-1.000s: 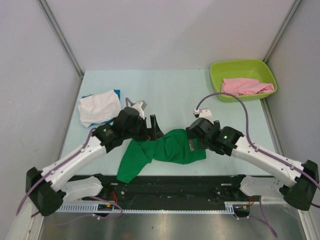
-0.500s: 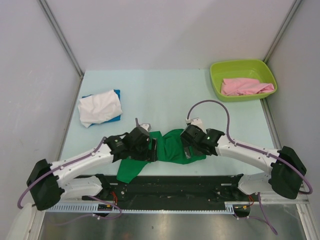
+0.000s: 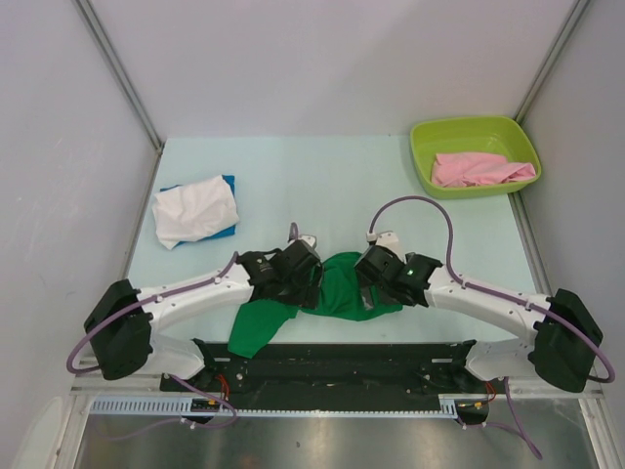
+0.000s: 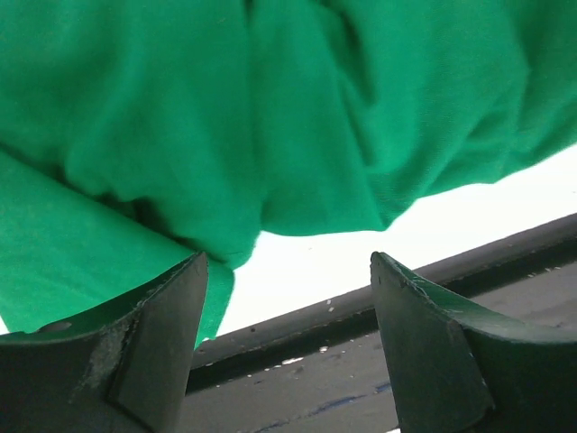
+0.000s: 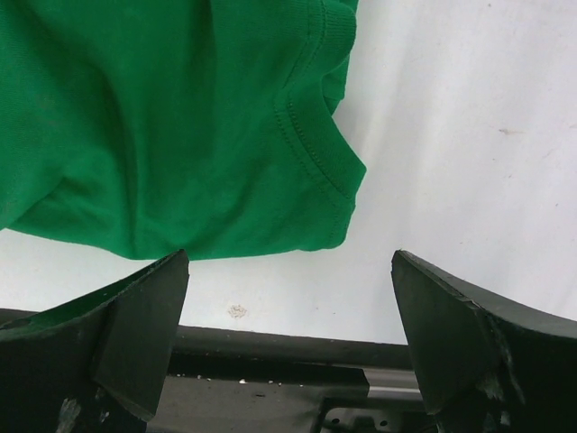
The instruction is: Fold and stack the t-shirts
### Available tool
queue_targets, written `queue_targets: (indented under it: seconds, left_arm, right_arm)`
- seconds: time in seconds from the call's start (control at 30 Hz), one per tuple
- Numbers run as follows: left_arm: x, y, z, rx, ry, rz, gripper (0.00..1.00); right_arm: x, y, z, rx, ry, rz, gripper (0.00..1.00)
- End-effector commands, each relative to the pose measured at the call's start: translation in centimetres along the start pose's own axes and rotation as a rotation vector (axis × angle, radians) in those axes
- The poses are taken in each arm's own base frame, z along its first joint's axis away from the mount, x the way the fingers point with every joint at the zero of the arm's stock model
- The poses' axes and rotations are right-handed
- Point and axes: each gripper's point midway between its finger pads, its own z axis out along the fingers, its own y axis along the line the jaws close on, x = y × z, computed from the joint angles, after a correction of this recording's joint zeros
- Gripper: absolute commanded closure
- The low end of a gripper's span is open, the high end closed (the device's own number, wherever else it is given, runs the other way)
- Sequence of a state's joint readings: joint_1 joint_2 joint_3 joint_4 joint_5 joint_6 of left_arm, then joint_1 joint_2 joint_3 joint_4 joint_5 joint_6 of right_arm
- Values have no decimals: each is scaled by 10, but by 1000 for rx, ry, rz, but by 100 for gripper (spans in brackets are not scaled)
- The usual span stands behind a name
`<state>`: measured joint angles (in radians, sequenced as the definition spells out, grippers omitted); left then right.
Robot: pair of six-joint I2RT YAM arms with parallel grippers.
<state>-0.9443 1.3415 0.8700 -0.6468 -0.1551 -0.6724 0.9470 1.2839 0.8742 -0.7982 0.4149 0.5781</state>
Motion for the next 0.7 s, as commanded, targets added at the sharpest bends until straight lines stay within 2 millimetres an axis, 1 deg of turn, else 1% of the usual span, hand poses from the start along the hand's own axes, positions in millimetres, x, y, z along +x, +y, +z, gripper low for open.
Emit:
queue_targets:
  seconds: [0.0,0.03,0.07,0.13,0.17,0.23,0.27,0.37,0.5,0.57,0.67]
  left_arm:
    - [-21,-24,-9,17,-48,57,23]
    - [-17,-25,-8,7,-38,76,24]
    - [-17,-24,-7,-11,-38,83,24]
    - [-10,-21,0,-41,-16,97,24]
    - [-5,-17,4,-53,-4,98,25]
    - [-2,-12,7,-71,-5,97,26]
    - [3,-6,9,-90,2,97,26]
    - [8,6,11,-132,2,94,28]
    - [9,17,12,-176,-14,97,28]
    - [11,21,16,-198,-7,106,28]
    - [16,21,24,-197,14,117,29]
  right_arm:
    - [-4,-4,-3,9,-39,39,0]
    - [-3,-4,-3,9,-36,39,0]
    - [-2,-4,-2,10,-36,37,0]
    - [-2,-4,-3,6,-37,40,0]
    - [0,-4,-2,8,-35,40,0]
    - [0,-4,-1,6,-37,42,0]
    - [0,-4,-1,5,-36,43,0]
    - [0,-3,-1,-3,-36,42,0]
    - [0,-2,-1,-8,-35,39,0]
    - [-1,-2,-2,-12,-38,42,0]
    - [-1,-2,-4,-12,-41,45,0]
